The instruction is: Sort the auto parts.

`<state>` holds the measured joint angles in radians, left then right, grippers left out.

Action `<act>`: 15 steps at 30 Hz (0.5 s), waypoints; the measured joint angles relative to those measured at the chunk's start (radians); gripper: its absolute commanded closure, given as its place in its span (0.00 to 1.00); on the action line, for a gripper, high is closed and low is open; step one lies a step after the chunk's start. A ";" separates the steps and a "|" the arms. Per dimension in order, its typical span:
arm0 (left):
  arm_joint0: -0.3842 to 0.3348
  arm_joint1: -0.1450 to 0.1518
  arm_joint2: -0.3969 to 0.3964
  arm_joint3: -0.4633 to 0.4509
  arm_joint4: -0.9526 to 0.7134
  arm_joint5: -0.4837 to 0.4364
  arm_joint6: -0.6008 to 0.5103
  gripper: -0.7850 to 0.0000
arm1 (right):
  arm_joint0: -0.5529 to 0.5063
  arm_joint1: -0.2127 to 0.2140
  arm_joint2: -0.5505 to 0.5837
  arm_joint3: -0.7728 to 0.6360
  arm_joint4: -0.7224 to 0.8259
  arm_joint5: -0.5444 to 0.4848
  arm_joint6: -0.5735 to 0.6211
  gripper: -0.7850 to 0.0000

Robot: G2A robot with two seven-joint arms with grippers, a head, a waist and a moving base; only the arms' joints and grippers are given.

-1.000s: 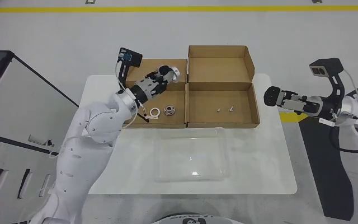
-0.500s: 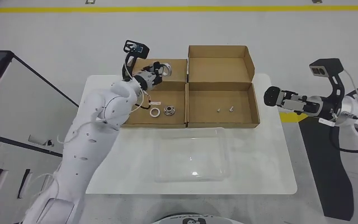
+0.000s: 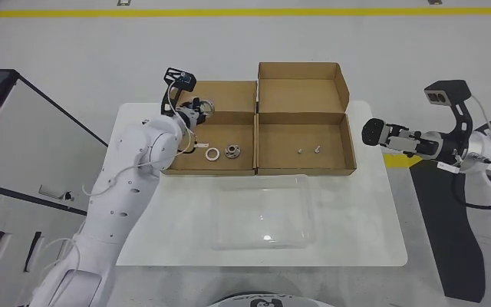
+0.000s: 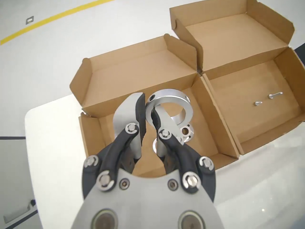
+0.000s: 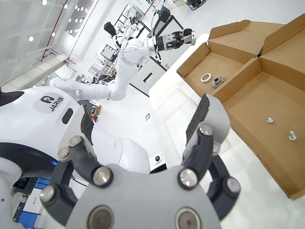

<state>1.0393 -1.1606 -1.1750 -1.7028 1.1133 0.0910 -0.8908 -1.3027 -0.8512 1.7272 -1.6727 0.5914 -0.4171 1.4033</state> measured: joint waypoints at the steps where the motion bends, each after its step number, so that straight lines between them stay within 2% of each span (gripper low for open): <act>1: 0.004 0.001 0.001 0.008 0.019 0.002 -0.004 1.00 | 0.000 0.000 0.000 0.000 0.000 0.000 0.000 0.00; 15: 0.019 0.006 0.002 0.097 0.145 -0.060 -0.070 1.00 | 0.000 0.000 0.000 0.000 0.000 0.000 0.000 0.00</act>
<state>1.0584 -1.1549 -1.1727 -1.6055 1.2579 0.0314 -0.9603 -1.3027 -0.8512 1.7272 -1.6727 0.5914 -0.4171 1.4033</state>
